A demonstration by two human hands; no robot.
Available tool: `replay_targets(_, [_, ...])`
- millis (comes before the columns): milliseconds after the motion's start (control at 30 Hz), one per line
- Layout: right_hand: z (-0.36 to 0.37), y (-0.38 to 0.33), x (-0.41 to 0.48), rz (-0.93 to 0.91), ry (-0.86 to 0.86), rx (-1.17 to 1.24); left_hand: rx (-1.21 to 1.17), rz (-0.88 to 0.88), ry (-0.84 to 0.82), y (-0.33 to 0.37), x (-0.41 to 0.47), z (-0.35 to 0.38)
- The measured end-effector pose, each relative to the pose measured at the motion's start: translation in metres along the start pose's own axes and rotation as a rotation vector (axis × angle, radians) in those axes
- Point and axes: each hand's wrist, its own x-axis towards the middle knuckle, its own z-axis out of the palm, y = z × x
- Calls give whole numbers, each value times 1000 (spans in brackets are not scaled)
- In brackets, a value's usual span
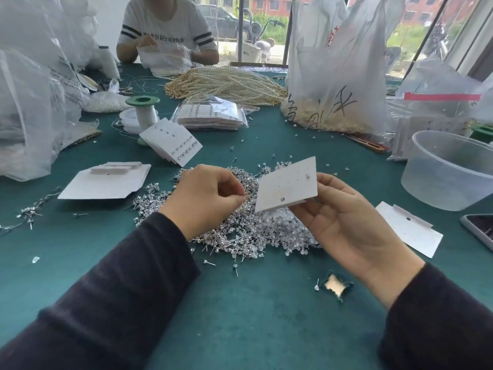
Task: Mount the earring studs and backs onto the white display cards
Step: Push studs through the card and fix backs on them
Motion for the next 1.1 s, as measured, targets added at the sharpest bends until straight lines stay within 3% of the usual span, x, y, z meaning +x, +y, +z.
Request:
replay_targets(100, [0,-1,0,11,-10,-4,-83,-21,-12,1,-1,-1])
replay_targets(333, [5,2,-4,58,-47,2,-874,-29,-70,19,-10,3])
replay_targets(400, [7,2,-5,75,-70,3,-955,16,-47,23,-12,6])
replay_targets(600, [10,4,-9,121,-127,27,-572,85,196,29,-16,19])
replay_targets(900, [14,5,-12,161,-176,62,-464,84,233,30,-16,26])
replay_targets(1100, [15,2,-13,172,-183,134,-405,177,220,36,-22,23])
